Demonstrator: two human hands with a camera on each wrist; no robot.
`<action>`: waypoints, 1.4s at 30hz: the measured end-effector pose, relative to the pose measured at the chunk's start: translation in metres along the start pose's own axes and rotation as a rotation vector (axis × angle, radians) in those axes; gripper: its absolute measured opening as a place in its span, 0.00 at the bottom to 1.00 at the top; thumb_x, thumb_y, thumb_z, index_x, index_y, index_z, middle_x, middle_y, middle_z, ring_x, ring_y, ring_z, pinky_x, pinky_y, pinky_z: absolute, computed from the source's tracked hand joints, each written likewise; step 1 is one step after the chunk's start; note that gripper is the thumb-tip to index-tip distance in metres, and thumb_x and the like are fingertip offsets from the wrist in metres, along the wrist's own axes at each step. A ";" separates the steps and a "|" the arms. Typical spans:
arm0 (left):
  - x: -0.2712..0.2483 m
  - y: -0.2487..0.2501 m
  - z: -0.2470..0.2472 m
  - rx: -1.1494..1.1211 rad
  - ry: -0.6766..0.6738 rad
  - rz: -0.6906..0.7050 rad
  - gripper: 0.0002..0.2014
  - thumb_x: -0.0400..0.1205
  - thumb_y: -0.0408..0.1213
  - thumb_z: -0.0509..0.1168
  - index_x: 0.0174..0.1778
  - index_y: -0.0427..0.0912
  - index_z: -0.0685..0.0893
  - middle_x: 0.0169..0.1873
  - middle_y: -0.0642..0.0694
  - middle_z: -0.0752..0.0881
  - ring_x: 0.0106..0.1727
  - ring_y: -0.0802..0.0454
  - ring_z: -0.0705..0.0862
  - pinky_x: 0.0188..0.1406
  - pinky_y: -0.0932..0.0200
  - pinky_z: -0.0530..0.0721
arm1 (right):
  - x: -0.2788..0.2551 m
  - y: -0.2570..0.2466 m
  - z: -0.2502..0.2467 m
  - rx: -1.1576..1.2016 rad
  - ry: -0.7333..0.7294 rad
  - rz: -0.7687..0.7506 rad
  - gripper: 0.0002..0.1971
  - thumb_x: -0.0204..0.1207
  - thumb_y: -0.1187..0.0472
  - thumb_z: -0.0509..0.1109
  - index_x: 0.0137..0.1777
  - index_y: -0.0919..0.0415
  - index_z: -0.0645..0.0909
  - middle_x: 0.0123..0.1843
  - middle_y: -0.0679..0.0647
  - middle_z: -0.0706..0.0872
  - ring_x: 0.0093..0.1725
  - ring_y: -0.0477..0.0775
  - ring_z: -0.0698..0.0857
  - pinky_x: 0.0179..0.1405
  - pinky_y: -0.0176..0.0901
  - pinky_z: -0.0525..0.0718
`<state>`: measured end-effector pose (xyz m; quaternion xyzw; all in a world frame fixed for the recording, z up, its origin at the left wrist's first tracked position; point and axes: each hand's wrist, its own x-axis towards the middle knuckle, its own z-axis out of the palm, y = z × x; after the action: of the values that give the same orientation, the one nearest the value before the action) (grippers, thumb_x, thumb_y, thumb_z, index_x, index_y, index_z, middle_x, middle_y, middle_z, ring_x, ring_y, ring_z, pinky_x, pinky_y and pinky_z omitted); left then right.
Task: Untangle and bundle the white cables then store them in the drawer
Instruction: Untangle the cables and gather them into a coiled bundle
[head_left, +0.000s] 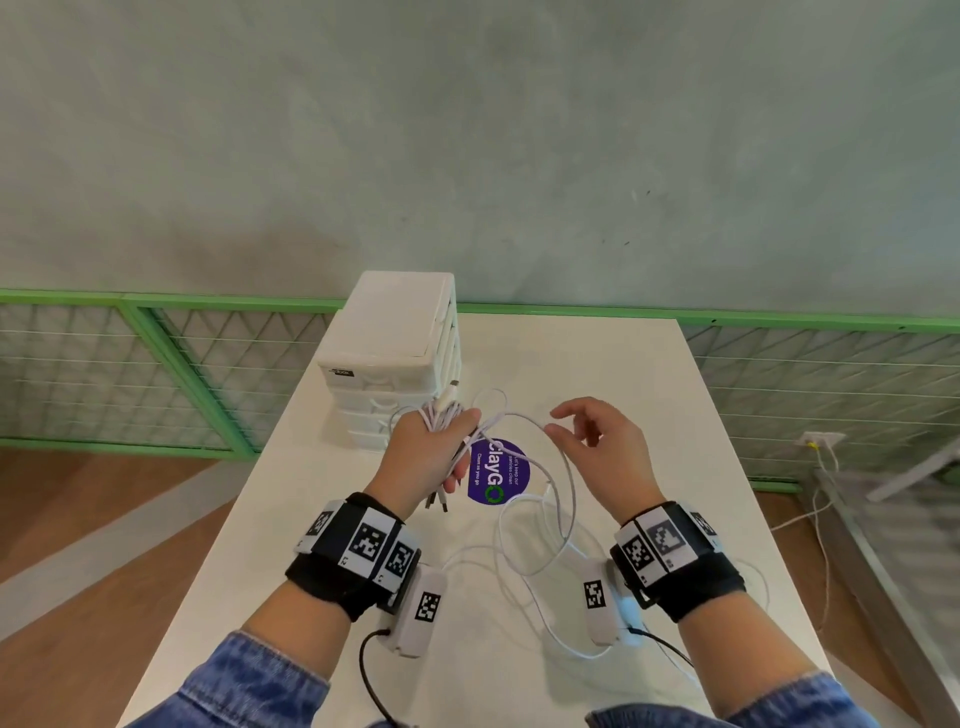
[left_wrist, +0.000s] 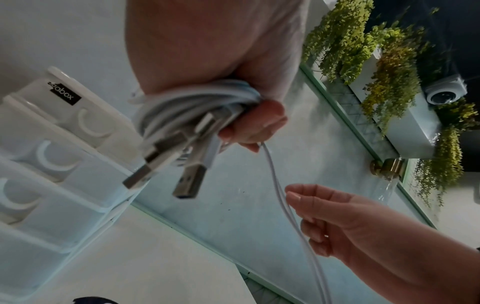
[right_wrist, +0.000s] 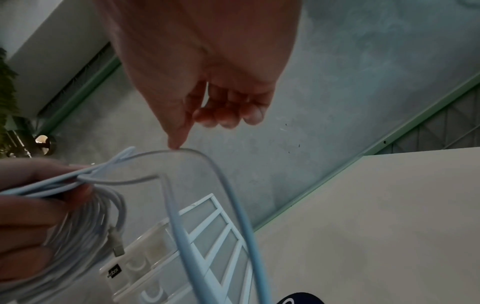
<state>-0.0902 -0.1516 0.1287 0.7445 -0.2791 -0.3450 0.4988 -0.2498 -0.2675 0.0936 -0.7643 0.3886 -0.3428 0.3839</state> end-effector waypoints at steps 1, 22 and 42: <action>0.000 0.000 0.000 -0.009 -0.004 0.003 0.18 0.80 0.45 0.66 0.26 0.40 0.78 0.15 0.43 0.76 0.13 0.51 0.70 0.17 0.63 0.71 | 0.000 0.002 0.001 -0.022 -0.043 0.019 0.05 0.72 0.58 0.74 0.44 0.47 0.84 0.31 0.46 0.75 0.31 0.44 0.73 0.35 0.31 0.73; -0.008 0.006 0.011 0.122 -0.442 -0.065 0.35 0.83 0.63 0.46 0.36 0.33 0.83 0.21 0.43 0.79 0.18 0.50 0.74 0.18 0.66 0.70 | -0.001 -0.015 0.005 0.304 -0.095 -0.069 0.15 0.75 0.42 0.60 0.50 0.46 0.84 0.44 0.45 0.82 0.47 0.40 0.80 0.51 0.28 0.75; -0.014 0.008 0.019 0.066 -0.282 0.095 0.32 0.84 0.62 0.48 0.29 0.41 0.80 0.14 0.44 0.70 0.14 0.51 0.66 0.14 0.64 0.64 | -0.009 -0.023 0.013 0.346 -0.221 -0.040 0.10 0.81 0.63 0.63 0.53 0.55 0.86 0.48 0.54 0.79 0.44 0.27 0.79 0.45 0.17 0.73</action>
<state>-0.1144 -0.1543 0.1340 0.6905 -0.3923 -0.4130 0.4458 -0.2360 -0.2462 0.1055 -0.7275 0.2640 -0.3262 0.5428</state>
